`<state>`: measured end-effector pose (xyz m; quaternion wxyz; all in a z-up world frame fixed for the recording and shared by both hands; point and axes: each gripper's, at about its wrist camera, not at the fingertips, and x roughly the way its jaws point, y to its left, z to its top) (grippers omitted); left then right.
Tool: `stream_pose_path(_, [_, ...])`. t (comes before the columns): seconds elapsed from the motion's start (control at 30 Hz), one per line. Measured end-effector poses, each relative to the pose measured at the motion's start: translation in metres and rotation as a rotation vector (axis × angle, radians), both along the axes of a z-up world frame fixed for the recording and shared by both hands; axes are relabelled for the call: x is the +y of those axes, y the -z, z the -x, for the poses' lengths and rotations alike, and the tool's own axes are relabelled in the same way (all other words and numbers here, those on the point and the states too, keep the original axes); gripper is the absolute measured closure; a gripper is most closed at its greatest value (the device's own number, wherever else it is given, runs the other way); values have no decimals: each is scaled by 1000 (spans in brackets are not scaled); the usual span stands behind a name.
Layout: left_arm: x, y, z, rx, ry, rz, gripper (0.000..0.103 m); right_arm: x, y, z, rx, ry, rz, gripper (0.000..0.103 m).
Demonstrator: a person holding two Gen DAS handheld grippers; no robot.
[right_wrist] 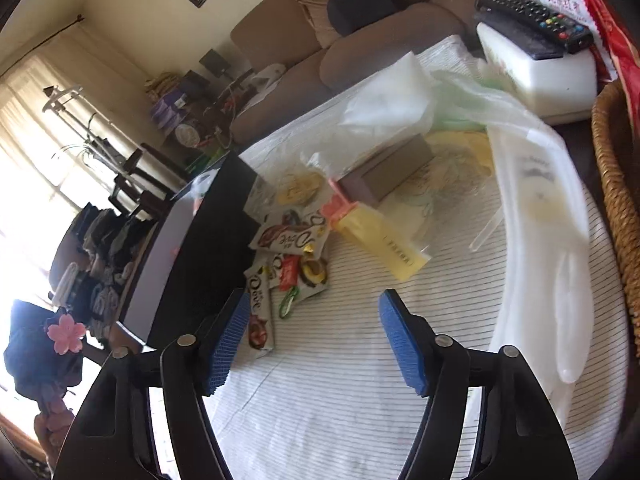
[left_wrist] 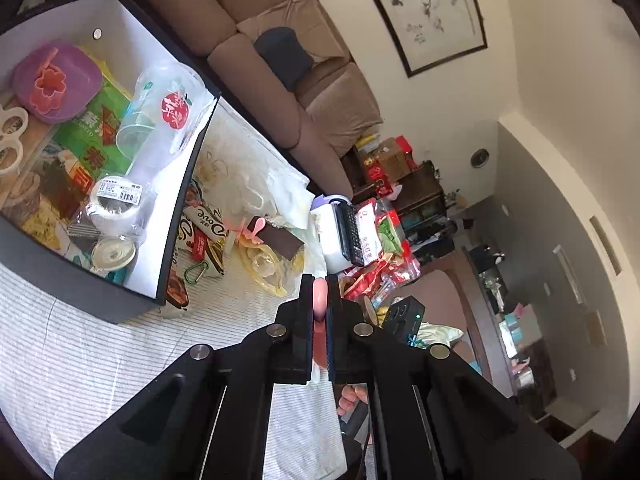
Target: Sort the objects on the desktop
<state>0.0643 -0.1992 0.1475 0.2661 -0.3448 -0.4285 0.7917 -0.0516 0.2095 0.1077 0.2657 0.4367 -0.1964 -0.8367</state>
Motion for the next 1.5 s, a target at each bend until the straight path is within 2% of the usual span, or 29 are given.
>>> stream_pose_path(0.03, [-2, 2, 5, 8, 10, -2, 99, 0, -2, 3, 9, 8, -15, 46])
stream_pose_path(0.07, [-3, 3, 10, 18, 17, 1, 99, -2, -7, 7, 21, 6, -17, 58])
stream_pose_path(0.13, [-3, 3, 22, 33, 30, 17, 99, -8, -21, 11, 62, 3, -7, 68])
stream_pose_path(0.17, [-2, 4, 27, 38, 39, 28, 99, -16, -29, 14, 100, -2, -27, 68])
stream_pose_path(0.27, [3, 4, 38, 58, 74, 77, 99, -60, -43, 41, 171, -71, -227, 68])
stream_pose_path(0.37, [6, 3, 39, 91, 102, 143, 99, -103, -29, 76, 210, -150, -438, 68])
stream_pose_path(0.5, [2, 8, 43, 79, 125, 142, 99, -139, 11, 113, 200, -228, -627, 69])
stream_pose_path(0.53, [-1, 10, 45, 71, 123, 132, 99, -143, 20, 119, 200, -241, -650, 72])
stream_pose_path(0.6, [-8, 12, 49, 67, 115, 105, 99, -151, 34, 126, 218, -249, -704, 73])
stream_pose_path(0.7, [-18, 12, 53, 66, 93, 115, 99, -162, 45, 126, 267, -260, -792, 78])
stream_pose_path(0.77, [-28, 13, 53, 64, 68, 106, 99, -166, 49, 120, 301, -267, -842, 89])
stream_pose_path(0.83, [-33, 16, 53, 58, 51, 84, 99, -162, 47, 116, 299, -274, -828, 96])
stream_pose_path(0.9, [-35, 15, 56, 59, 40, 82, 99, -156, 38, 112, 299, -266, -782, 97])
stream_pose_path(1.1, [-34, 12, 61, 75, 37, 51, 99, -131, -10, 94, 270, -238, -554, 100])
stream_pose_path(1.27, [-31, 8, 60, 84, 49, 45, 99, -139, -32, 73, 315, -244, -628, 100])
stream_pose_path(1.5, [-37, 5, 55, 85, 48, 41, 99, -150, -27, 54, 326, -252, -665, 100])
